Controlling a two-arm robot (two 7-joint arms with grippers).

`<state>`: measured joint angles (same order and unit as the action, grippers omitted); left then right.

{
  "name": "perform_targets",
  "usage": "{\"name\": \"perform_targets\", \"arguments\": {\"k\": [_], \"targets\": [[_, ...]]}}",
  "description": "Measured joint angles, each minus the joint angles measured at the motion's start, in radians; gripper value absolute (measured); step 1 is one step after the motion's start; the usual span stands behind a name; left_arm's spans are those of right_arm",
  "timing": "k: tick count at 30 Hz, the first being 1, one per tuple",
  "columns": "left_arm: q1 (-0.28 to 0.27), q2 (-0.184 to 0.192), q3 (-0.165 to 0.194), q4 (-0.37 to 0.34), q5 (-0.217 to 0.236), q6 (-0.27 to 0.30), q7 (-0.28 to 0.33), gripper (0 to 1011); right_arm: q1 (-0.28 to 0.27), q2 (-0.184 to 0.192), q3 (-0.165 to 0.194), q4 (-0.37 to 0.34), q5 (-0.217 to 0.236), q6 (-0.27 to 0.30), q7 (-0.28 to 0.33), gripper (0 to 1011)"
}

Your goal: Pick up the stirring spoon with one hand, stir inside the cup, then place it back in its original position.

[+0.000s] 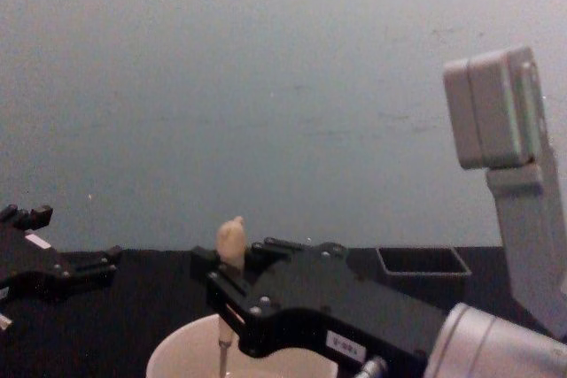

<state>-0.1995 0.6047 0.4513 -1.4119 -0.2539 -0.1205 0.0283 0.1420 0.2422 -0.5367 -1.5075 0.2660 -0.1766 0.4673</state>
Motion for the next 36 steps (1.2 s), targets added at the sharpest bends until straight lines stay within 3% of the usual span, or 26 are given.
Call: {"name": "perform_targets", "arguments": {"k": [16, 27, 36], "targets": [[0.0, 0.0, 0.0, 0.0, 0.0, 0.0, 0.0, 1001, 0.067, -0.064, 0.007, 0.095, -0.032, -0.023, -0.037, 217], [0.0, 0.0, 0.0, 0.0, 0.0, 0.0, 0.0, 1001, 0.066, -0.061, 0.034, 0.098, -0.039, -0.025, -0.048, 218], [0.0, 0.0, 0.0, 0.0, 0.0, 0.0, 0.0, 1001, 0.038, -0.034, 0.054, 0.062, -0.031, -0.021, -0.042, 218]]}}
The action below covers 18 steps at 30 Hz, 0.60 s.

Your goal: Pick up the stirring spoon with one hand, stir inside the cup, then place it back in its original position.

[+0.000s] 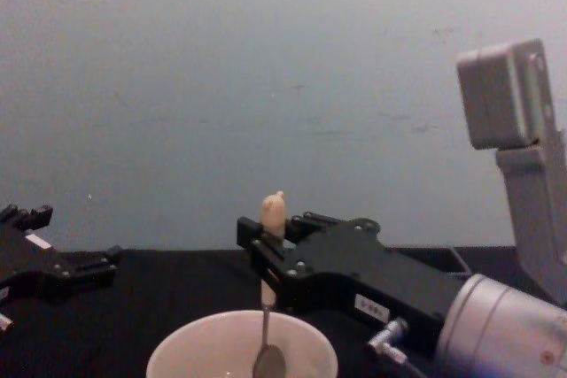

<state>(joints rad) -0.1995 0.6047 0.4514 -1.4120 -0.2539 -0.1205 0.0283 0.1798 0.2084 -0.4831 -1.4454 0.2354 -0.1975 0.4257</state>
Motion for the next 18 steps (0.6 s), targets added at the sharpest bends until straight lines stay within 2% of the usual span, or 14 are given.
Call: {"name": "perform_targets", "arguments": {"k": [10, 18], "targets": [[0.0, 0.0, 0.0, 0.0, 0.0, 0.0, 0.0, 1001, -0.041, 0.036, 0.008, -0.052, 0.019, 0.012, 0.018, 218], [0.0, 0.0, 0.0, 0.0, 0.0, 0.0, 0.0, 1001, -0.068, 0.057, -0.005, -0.09, 0.031, 0.019, 0.04, 218]]}}
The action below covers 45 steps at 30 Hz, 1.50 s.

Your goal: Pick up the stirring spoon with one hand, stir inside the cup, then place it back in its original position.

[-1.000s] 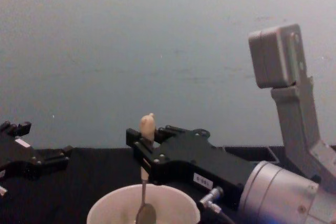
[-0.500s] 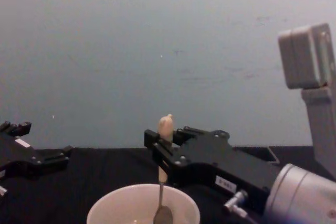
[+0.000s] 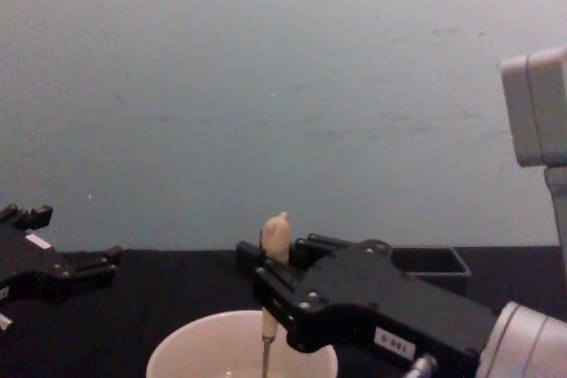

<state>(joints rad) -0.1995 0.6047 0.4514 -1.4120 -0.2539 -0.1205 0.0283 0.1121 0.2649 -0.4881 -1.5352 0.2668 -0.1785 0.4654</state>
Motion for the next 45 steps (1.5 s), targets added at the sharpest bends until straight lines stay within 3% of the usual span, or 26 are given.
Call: {"name": "perform_targets", "arguments": {"k": [8, 22, 33, 45], "targets": [[0.0, 0.0, 0.0, 0.0, 0.0, 0.0, 0.0, 1001, -0.005, 0.0, -0.024, -0.01, 0.004, 0.006, 0.009, 218], [0.0, 0.0, 0.0, 0.0, 0.0, 0.0, 0.0, 1001, 0.053, -0.06, -0.053, 0.066, -0.018, 0.01, -0.014, 217], [0.0, 0.0, 0.0, 0.0, 0.0, 0.0, 0.0, 1001, 0.105, -0.107, -0.044, 0.139, -0.049, -0.004, -0.054, 217], [0.0, 0.0, 0.0, 0.0, 0.0, 0.0, 0.0, 1001, 0.117, -0.113, -0.015, 0.164, -0.072, -0.014, -0.077, 217]]}}
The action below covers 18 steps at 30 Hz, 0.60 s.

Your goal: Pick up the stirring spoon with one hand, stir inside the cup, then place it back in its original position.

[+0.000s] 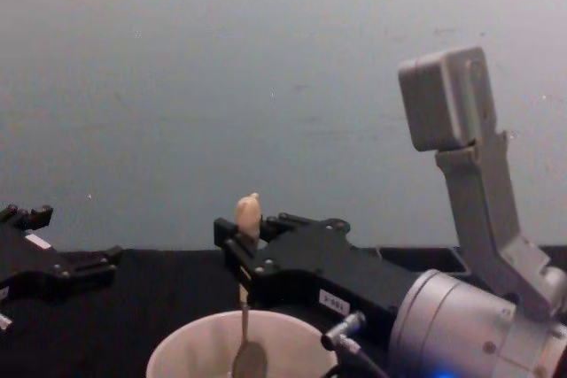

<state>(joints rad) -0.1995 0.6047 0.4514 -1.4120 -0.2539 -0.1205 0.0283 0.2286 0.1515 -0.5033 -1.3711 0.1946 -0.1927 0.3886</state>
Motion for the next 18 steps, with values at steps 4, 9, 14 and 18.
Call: {"name": "perform_targets", "arguments": {"k": [4, 9, 14, 18], "targets": [[0.0, 0.0, 0.0, 0.0, 0.0, 0.0, 0.0, 1001, -0.005, 0.004, 0.009, -0.001, -0.004, -0.001, -0.001, 218], [0.0, 0.0, 0.0, 0.0, 0.0, 0.0, 0.0, 1001, -0.014, 0.012, 0.017, -0.012, -0.004, 0.0, 0.0, 218], [0.0, 0.0, 0.0, 0.0, 0.0, 0.0, 0.0, 1001, -0.028, 0.025, 0.026, -0.032, 0.0, 0.004, 0.007, 218], [0.0, 0.0, 0.0, 0.0, 0.0, 0.0, 0.0, 1001, -0.048, 0.042, 0.034, -0.061, 0.012, 0.01, 0.016, 218]]}}
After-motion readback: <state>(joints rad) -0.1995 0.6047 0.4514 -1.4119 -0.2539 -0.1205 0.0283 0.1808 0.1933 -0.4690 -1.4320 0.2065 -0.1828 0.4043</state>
